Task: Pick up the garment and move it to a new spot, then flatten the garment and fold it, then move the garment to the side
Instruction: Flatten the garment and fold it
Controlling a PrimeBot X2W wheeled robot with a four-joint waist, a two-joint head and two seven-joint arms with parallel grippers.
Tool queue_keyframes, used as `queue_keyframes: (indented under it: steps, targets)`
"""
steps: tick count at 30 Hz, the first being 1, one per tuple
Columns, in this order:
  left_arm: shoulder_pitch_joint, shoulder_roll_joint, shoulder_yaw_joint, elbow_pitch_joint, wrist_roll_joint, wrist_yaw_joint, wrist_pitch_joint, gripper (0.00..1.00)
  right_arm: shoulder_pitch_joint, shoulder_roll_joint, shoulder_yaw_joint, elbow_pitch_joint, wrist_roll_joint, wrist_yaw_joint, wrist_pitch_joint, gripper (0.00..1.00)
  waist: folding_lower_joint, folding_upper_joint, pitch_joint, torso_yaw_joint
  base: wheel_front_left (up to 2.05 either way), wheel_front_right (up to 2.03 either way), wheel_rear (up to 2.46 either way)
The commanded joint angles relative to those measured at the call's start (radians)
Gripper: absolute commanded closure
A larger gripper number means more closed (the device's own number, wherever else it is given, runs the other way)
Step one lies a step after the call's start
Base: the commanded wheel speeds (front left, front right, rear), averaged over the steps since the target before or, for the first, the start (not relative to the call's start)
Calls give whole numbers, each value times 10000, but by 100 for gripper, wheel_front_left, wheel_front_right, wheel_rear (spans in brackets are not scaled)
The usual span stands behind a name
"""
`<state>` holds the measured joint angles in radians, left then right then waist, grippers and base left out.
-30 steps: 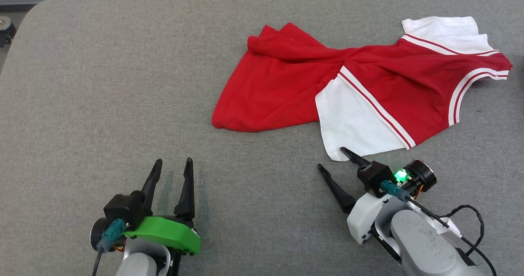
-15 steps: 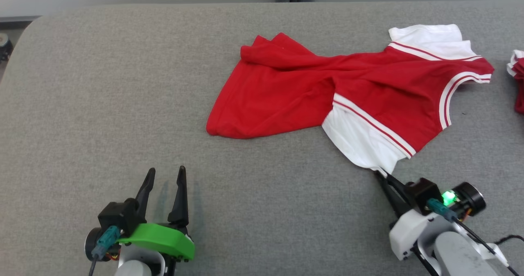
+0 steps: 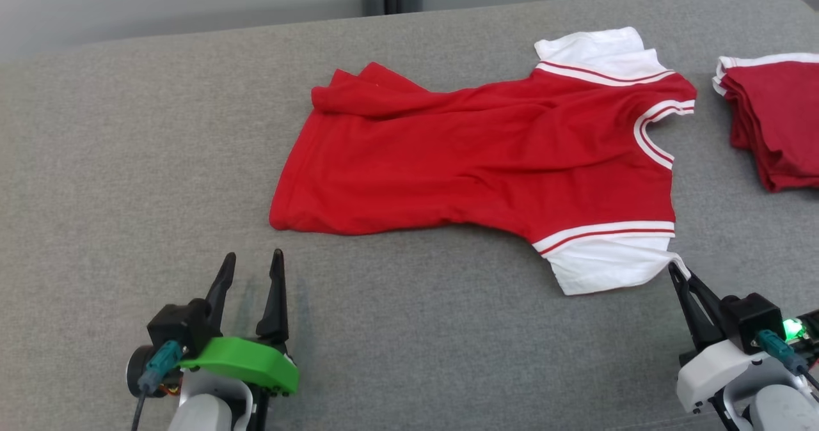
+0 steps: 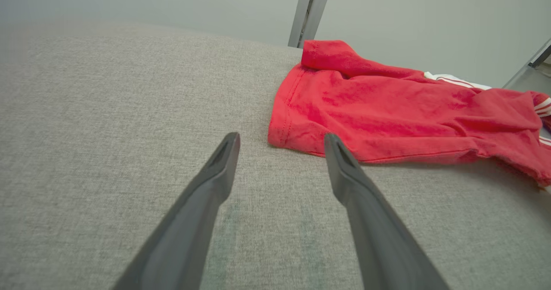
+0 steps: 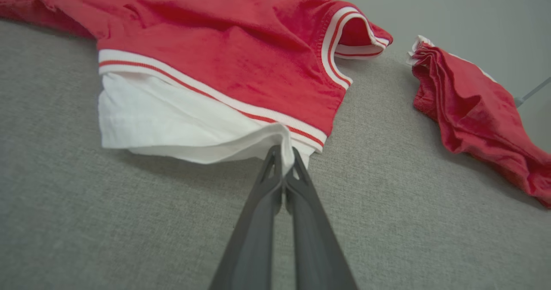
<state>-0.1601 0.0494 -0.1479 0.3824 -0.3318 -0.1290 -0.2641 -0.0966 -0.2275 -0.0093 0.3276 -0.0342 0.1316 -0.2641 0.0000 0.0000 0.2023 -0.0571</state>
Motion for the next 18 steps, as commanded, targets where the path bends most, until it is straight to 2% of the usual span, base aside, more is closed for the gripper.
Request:
queue_keyframes:
  steps: [1,2,3,4,5,12,18]
  targets:
    - [-249,46,63,96,116,-30,1,0,-11,58,-114,-139,27,-20,-1,82,0,0,240,-263,0,0,0]
    - [-339,56,68,160,133,-30,0,0,-40,58,-178,-177,34,-20,0,73,0,0,293,-330,0,0,0]
    - [-445,60,102,258,104,-30,1,0,-90,83,-275,-244,52,-20,0,53,0,0,354,-408,0,0,0]
    - [-521,72,118,331,96,-30,0,0,-144,133,-323,-327,108,-20,0,5,0,0,407,-483,0,0,0]
    - [-633,103,152,417,101,-30,0,0,-205,191,-370,-442,188,-20,0,0,0,0,477,-574,0,0,0]
    - [-1391,476,443,1081,-40,-30,0,0,-560,562,-535,-1596,642,-20,0,0,0,0,934,-1144,0,0,0]
    - [-2167,1036,-96,1900,-506,-30,0,0,-905,875,-322,-2014,616,-20,0,0,0,0,1340,-1388,0,0,0]
